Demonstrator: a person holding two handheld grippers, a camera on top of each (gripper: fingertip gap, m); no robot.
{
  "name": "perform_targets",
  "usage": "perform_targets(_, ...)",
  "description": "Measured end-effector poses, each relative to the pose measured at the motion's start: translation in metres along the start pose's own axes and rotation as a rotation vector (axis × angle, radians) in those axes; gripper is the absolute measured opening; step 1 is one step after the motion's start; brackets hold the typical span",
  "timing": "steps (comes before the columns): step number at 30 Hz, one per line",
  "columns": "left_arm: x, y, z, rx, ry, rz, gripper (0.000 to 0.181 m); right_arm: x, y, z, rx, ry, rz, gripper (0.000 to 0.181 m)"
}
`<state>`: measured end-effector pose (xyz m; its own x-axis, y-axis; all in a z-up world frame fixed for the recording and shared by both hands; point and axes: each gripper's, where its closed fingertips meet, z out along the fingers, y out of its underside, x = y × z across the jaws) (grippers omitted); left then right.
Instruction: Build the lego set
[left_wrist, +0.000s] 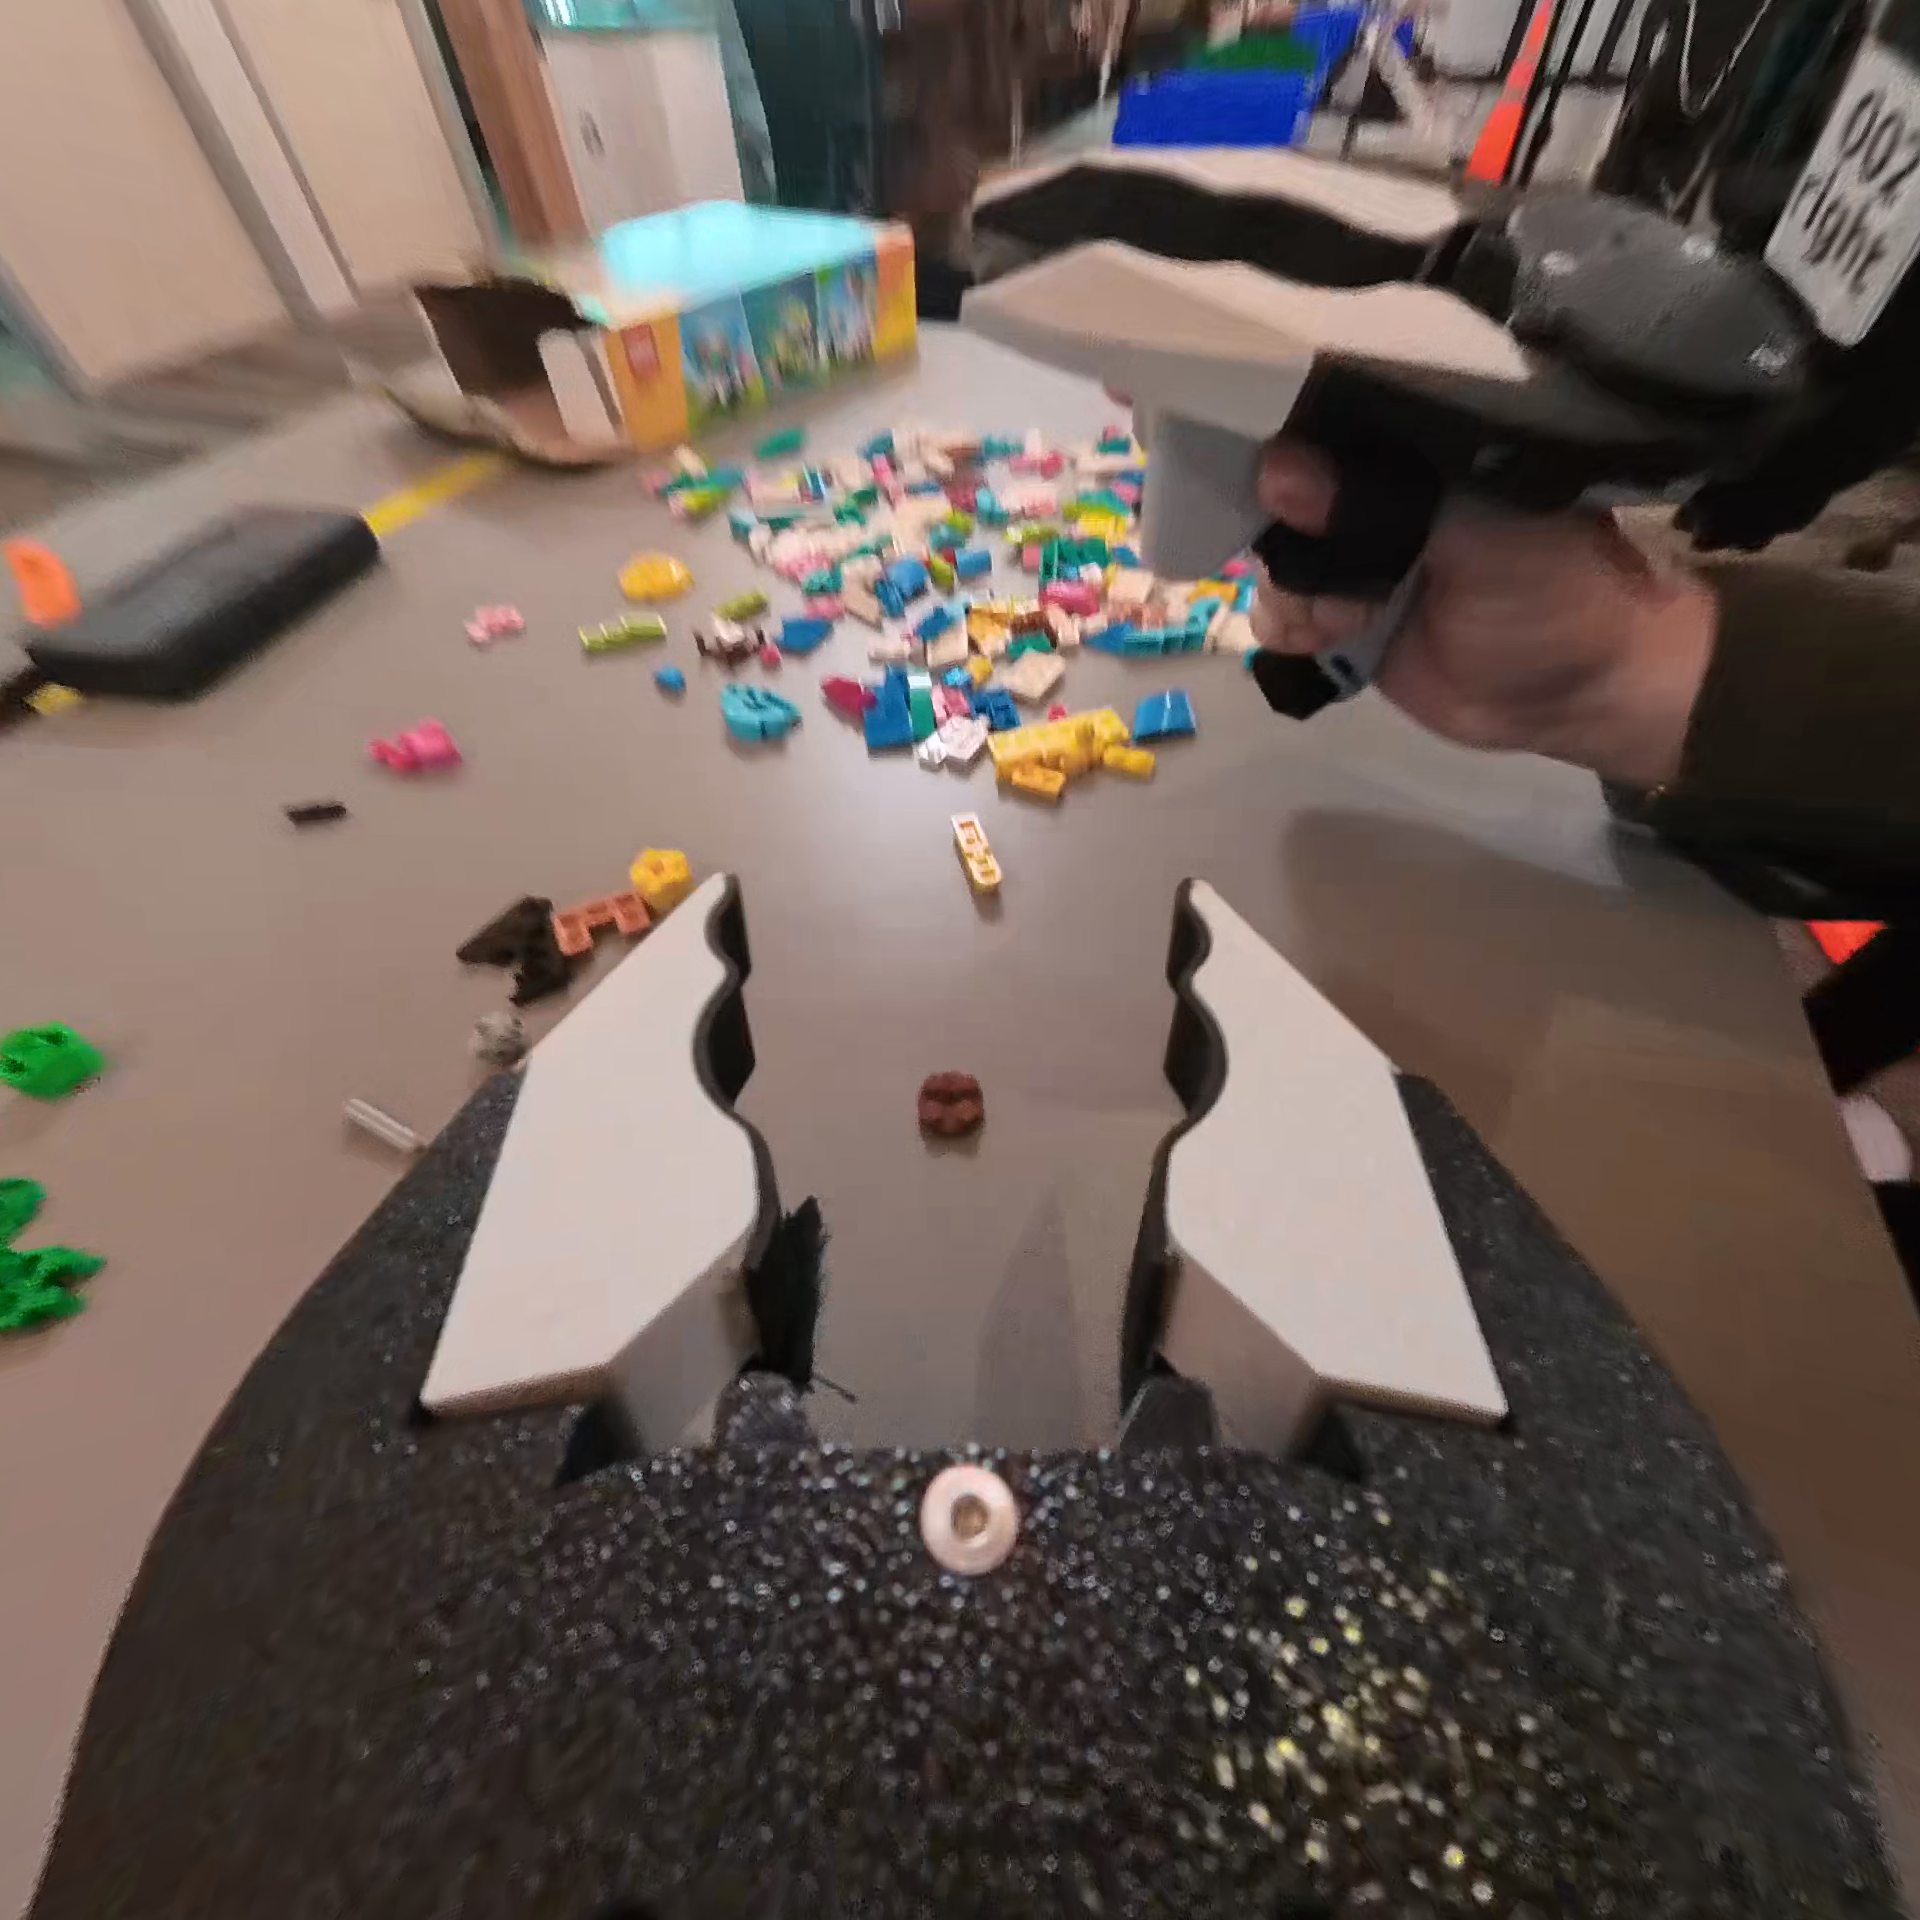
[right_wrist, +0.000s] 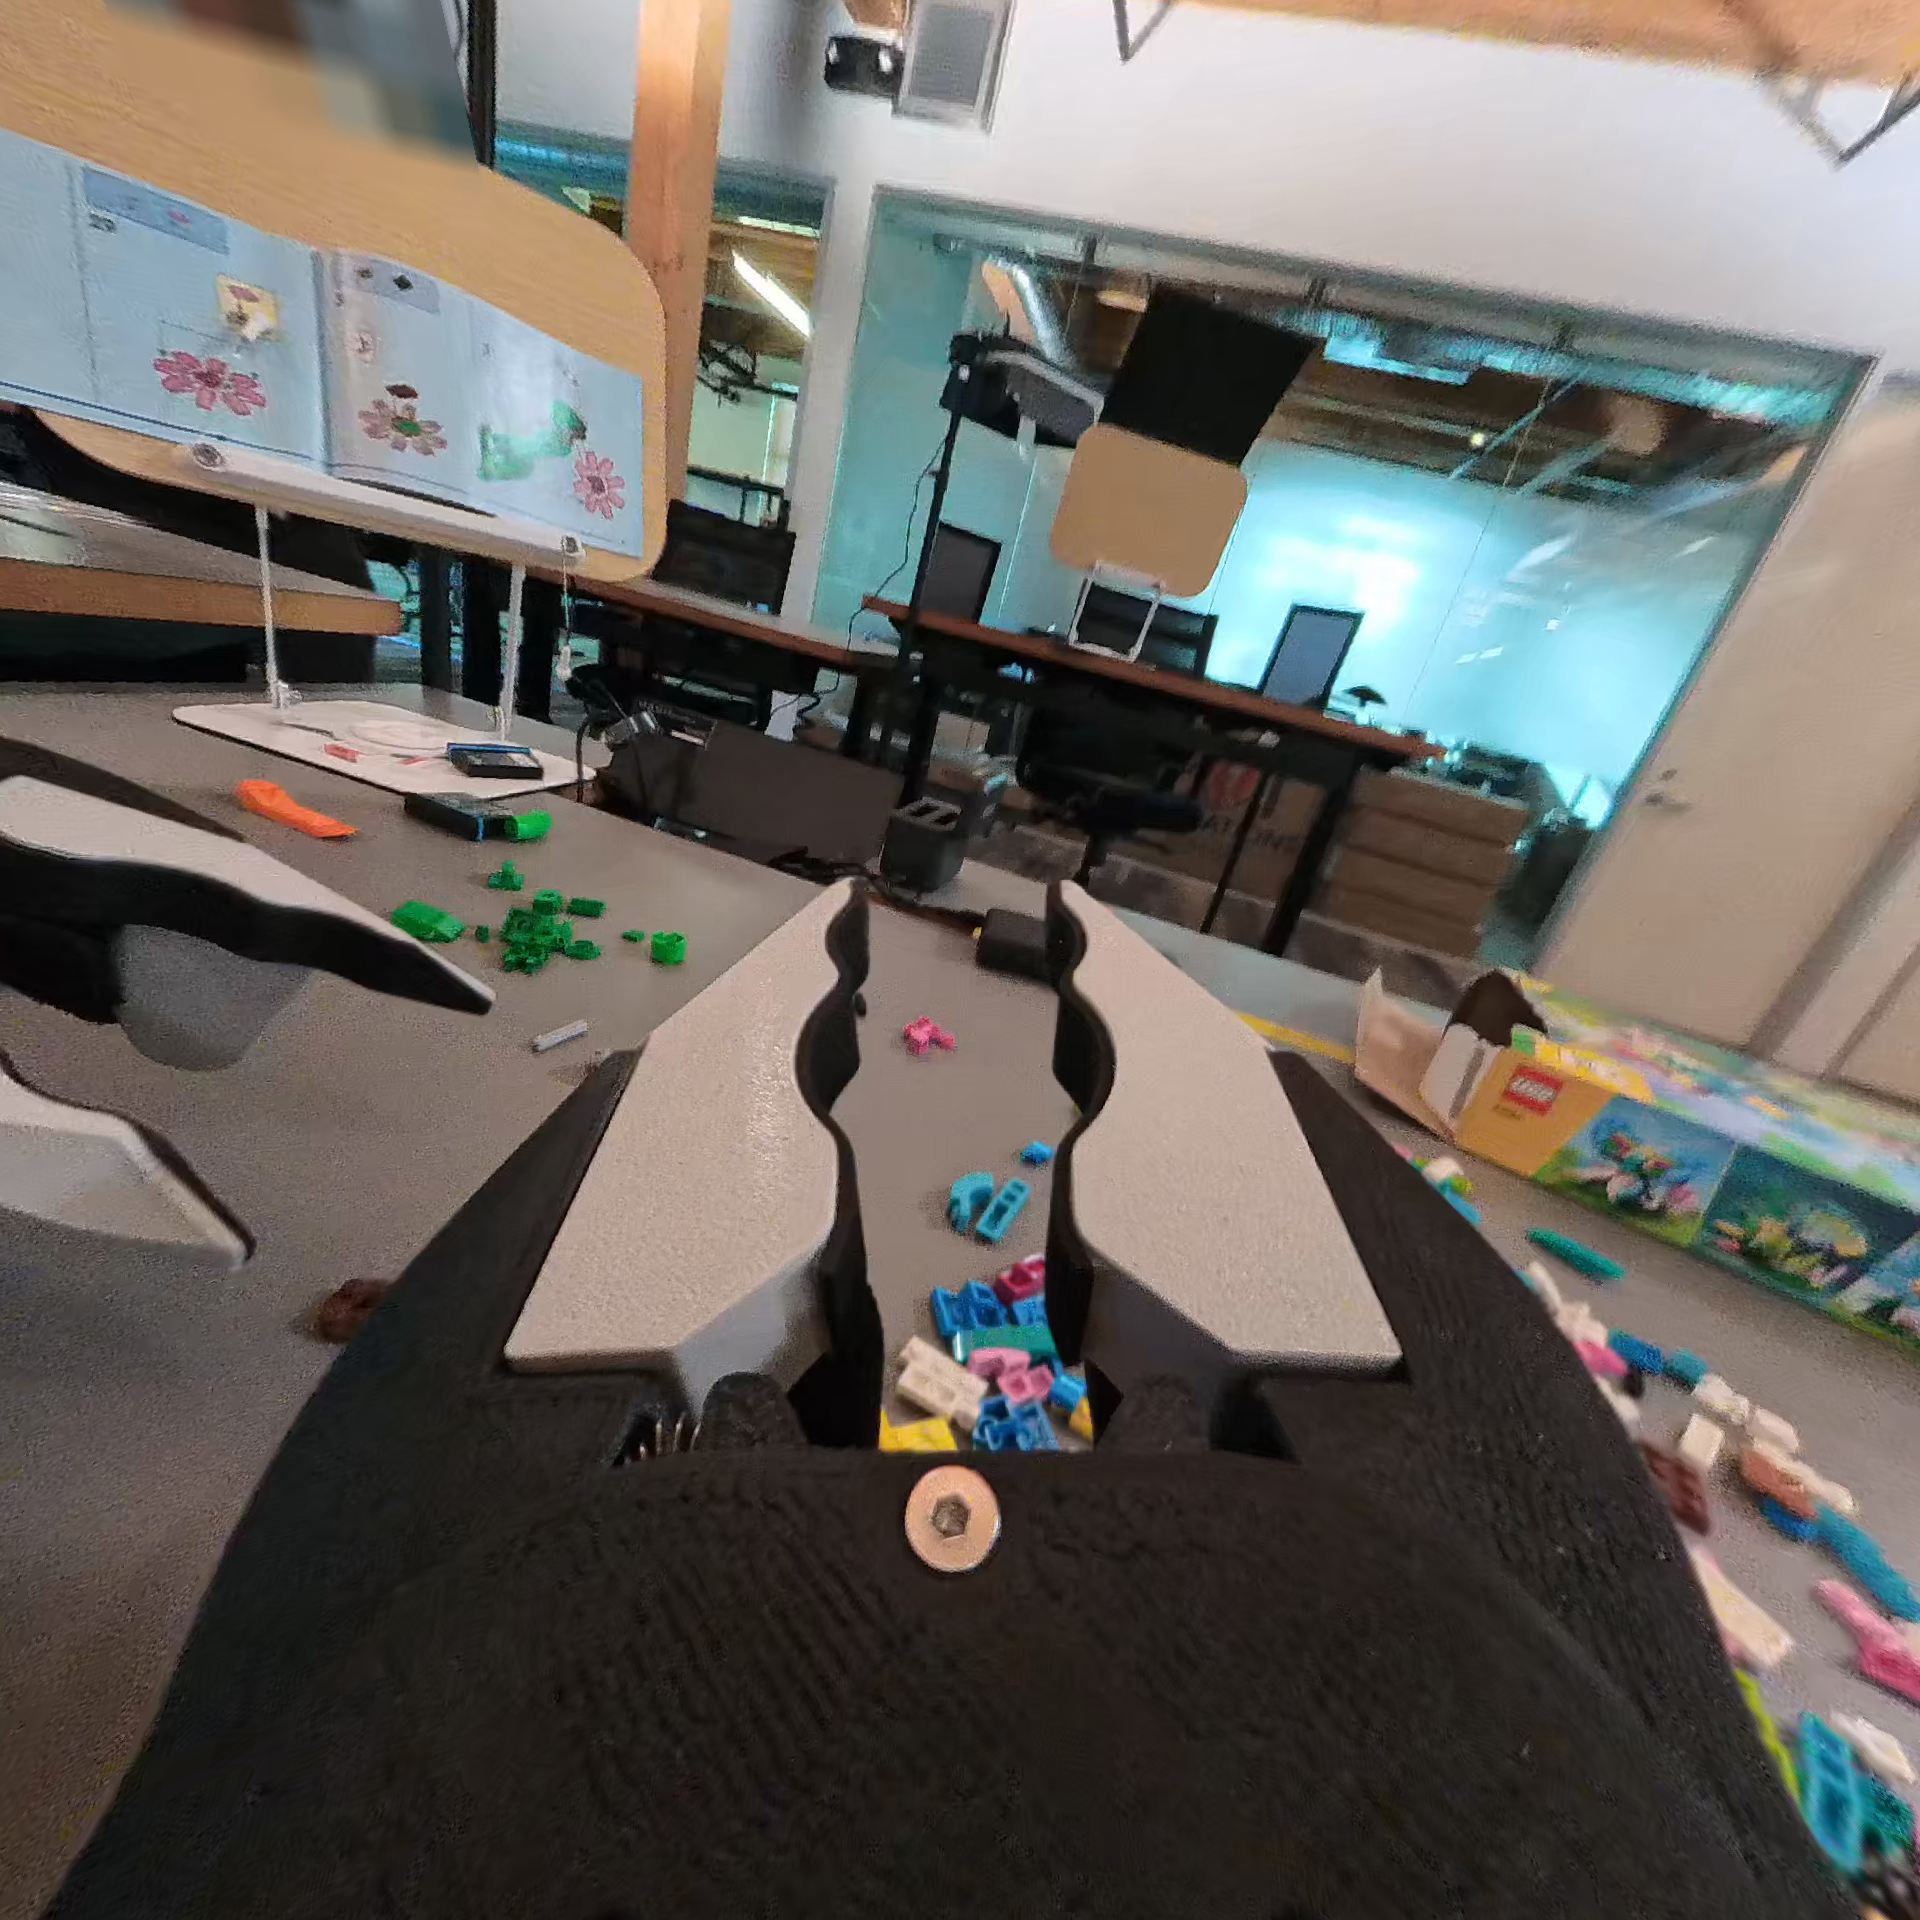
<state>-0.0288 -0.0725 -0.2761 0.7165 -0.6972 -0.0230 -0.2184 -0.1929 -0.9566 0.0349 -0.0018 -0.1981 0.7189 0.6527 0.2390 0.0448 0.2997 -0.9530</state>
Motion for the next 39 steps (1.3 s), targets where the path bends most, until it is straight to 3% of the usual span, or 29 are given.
perform_targets(4,-0.008,-0.010,-0.006,0.119,-0.054,0.056,0.078,-0.005,-0.006,0.000,0.037,-0.006,-0.051,0.030)
perform_targets(14,0.010,-0.045,-0.025,0.358,-0.097,0.250,0.067,0.008,-0.005,-0.001,0.036,0.073,-0.119,0.024)
perform_targets(18,-0.001,-0.053,-0.033,0.387,-0.215,0.289,0.071,0.015,-0.006,-0.002,0.040,0.095,-0.101,0.024)
perform_targets(23,-0.006,-0.057,-0.039,0.417,-0.238,0.280,0.068,0.028,-0.016,-0.009,0.085,0.112,-0.082,0.025)
perform_targets(30,-0.024,-0.055,-0.043,0.412,-0.312,0.230,0.068,0.076,-0.018,-0.030,0.042,0.243,-0.166,0.025)
perform_targets(39,-0.053,-0.052,-0.054,0.428,-0.387,0.094,0.068,0.186,0.025,-0.085,-0.177,0.563,-0.060,0.024)
